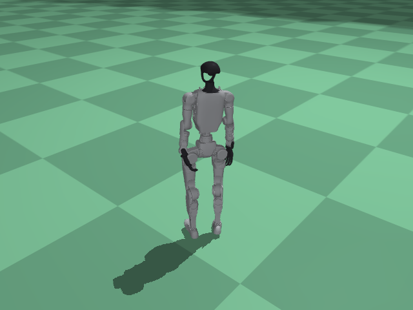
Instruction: In place motions
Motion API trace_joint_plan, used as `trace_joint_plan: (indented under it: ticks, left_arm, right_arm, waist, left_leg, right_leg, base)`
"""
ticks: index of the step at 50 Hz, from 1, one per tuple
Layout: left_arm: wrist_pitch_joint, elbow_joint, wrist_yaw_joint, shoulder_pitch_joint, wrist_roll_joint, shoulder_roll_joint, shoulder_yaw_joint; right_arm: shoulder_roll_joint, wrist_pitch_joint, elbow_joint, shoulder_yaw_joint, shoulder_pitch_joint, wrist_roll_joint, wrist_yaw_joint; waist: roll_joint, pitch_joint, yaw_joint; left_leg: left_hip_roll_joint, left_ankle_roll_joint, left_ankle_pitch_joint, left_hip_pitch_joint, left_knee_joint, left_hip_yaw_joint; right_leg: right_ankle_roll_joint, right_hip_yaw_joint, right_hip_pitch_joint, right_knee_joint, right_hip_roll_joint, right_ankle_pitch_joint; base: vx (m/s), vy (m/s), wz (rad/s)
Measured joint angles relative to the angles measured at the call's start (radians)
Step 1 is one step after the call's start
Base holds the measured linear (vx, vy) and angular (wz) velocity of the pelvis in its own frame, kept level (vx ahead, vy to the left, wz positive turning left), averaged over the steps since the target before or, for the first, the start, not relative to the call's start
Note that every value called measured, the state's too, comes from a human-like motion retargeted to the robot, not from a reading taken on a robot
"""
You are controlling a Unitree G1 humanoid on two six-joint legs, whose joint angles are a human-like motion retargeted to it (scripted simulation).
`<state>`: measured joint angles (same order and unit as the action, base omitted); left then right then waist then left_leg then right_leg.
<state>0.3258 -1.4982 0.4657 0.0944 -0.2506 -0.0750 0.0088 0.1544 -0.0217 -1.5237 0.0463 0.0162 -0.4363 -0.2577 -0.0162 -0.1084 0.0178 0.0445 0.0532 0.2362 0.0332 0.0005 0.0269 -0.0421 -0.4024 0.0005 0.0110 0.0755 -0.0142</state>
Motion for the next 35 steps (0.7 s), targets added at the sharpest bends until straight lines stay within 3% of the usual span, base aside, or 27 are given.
trace_joint_plan:
  ticks: [35]
  left_arm:
    - [0.0, -0.002, -0.005, -0.001, 0.001, 0.003, -0.004]
  right_arm:
    - [-0.001, 0.003, 0.005, 0.011, -0.002, -0.017, 0.005]
  waist:
    - [0.003, 0.002, 0.0]
  left_leg:
    - [0.001, -0.003, -0.001, -0.001, -0.002, 0.002]
  right_leg:
    - [0.0, 0.003, -0.002, 0.0, -0.002, 0.001]
  base:
    - [0.0, 0.0, 0.0]
